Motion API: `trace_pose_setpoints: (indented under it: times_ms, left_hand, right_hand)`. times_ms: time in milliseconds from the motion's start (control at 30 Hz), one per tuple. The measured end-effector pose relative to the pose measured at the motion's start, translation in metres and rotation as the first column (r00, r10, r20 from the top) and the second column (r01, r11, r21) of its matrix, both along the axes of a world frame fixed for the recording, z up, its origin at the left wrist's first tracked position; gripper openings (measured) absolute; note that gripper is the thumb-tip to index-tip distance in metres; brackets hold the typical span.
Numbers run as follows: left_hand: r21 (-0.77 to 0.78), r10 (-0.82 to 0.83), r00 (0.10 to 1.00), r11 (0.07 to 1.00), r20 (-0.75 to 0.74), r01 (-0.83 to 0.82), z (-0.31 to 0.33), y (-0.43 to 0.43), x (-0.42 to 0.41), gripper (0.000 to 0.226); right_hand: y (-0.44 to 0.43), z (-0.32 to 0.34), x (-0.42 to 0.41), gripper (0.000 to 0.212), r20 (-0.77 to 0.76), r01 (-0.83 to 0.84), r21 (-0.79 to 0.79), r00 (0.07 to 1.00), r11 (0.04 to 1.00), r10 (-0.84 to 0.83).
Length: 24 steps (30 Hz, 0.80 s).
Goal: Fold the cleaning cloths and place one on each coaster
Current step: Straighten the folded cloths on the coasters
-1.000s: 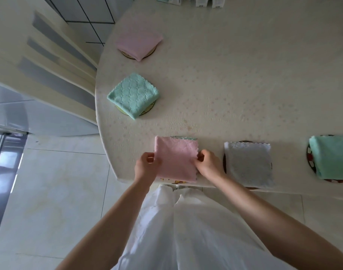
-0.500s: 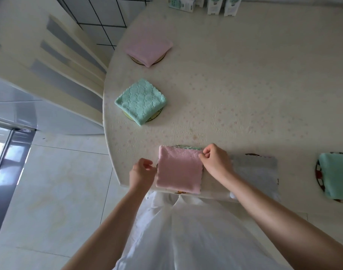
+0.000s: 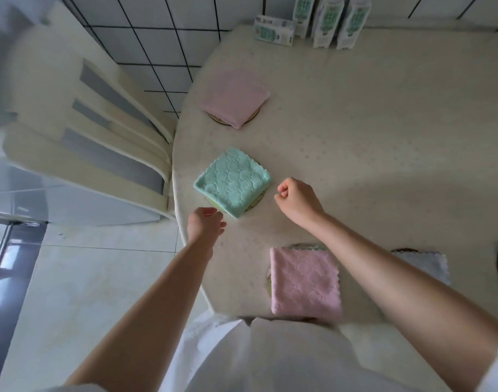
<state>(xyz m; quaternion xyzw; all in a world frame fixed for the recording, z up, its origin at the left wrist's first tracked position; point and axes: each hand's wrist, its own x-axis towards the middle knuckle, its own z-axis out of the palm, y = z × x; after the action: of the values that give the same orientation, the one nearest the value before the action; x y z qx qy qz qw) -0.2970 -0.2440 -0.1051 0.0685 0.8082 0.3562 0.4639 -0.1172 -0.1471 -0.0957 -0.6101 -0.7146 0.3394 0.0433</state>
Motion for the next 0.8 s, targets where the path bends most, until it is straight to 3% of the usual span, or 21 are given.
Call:
trace_pose_setpoints:
  times_ms: [300,433,800]
  left_hand:
    - [-0.012,0.089,0.951,0.996,0.296,-0.089,-0.008,0.029,-0.033,0.018]
    - [-0.072,0.159,0.925,0.987,0.344,-0.143,-0.012,0.034,-0.031,0.007]
    - [-0.158,0.205,0.892,0.976,0.402,-0.153,-0.009,0.048,-0.023,0.011]
  right_hand:
    - [0.031,-0.011,-0.061,0.033,0.114,0.065,0.017,0.991,0.998,-0.067]
    - [0.043,-0.011,-0.074,0.038,0.147,0.034,-0.009,0.989,0.999,-0.033]
    - [0.075,-0.013,-0.089,0.039,0.158,0.056,-0.238,0.987,0.970,-0.019]
